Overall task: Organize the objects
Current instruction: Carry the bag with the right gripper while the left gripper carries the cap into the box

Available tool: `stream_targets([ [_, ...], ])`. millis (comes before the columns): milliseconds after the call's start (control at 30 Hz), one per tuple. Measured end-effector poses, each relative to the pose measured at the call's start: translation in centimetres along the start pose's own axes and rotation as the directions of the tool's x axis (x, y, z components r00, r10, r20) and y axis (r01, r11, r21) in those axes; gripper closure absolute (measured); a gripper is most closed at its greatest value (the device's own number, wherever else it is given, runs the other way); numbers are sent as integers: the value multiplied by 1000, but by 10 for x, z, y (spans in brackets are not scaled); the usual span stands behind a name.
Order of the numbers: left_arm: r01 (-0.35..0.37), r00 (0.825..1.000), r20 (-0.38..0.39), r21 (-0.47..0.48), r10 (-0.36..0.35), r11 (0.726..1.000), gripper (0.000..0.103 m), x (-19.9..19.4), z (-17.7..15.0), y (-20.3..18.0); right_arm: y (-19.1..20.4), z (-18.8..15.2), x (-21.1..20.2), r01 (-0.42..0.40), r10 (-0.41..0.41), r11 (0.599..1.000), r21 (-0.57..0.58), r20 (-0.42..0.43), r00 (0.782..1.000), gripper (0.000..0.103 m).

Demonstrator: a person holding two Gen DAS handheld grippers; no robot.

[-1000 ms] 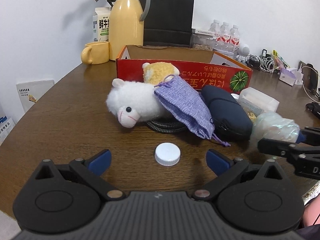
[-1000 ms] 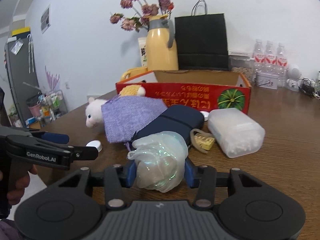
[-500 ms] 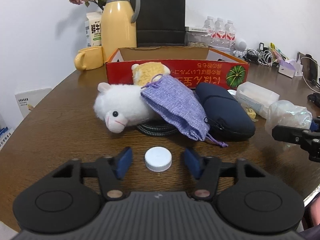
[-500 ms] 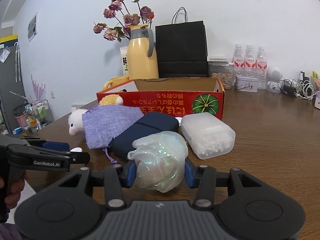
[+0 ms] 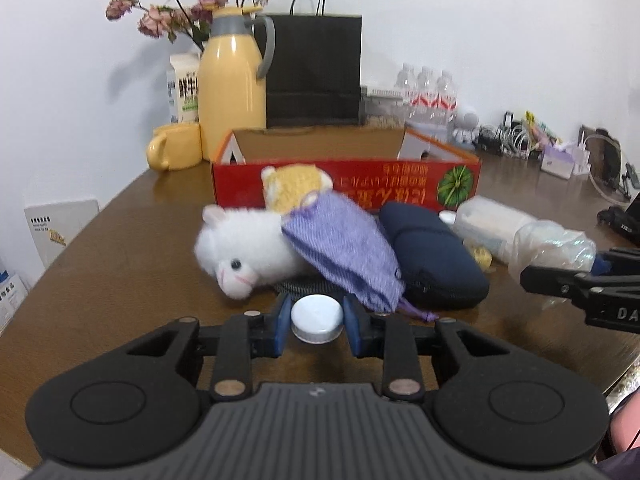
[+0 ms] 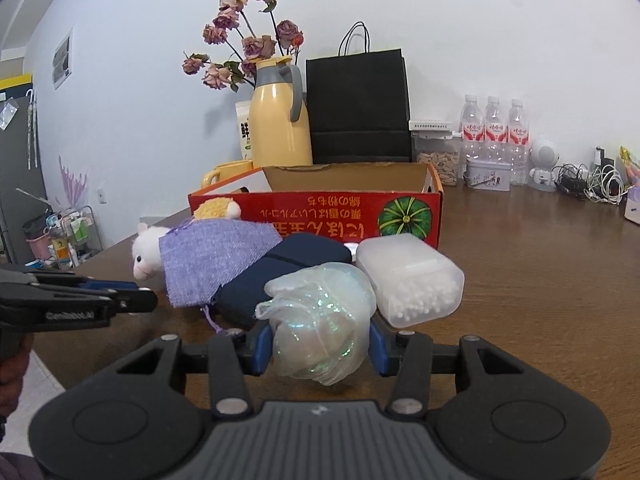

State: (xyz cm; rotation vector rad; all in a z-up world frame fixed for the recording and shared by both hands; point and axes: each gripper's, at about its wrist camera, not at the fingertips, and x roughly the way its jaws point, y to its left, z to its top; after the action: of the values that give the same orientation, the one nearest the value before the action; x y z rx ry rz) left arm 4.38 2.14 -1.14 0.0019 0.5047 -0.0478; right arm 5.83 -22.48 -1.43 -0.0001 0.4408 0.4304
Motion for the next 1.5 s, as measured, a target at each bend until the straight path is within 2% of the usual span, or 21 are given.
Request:
stream_targets([
  [233,-4,994,107,7,3,1000,74,-4,36,1,6,24,4,3,-1,999,-37,71,997,57],
  [467,-8,972,234,-1,7,1000,74,12,93,-4,14,74,24,15,3,995,-96,183,983,57],
  [600,-15,963,268,-25,21,1000,74,29,120,-6,15,104,47,30,-6,994,-106,217,976,57],
  [800,-39,965,257,-75,57,996,74,64,147,-5,12,130,95,51,-31,994,-92,210,977,57],
  [1133,-132,975,152,-181,160,975,74,142,165,6,-2,146,177,81,-78,996,-21,132,988,57],
  [1200,-141,980,113,-201,165,970,74,159,160,9,-5,141,188,82,-80,997,-14,112,990,57],
  [1300,-157,983,63,-181,171,971,74,174,154,12,-6,134,197,90,-88,995,-30,74,993,57],
  [1500,-158,984,54,-183,170,970,74,177,149,18,-8,130,202,88,-87,996,-33,42,995,57],
])
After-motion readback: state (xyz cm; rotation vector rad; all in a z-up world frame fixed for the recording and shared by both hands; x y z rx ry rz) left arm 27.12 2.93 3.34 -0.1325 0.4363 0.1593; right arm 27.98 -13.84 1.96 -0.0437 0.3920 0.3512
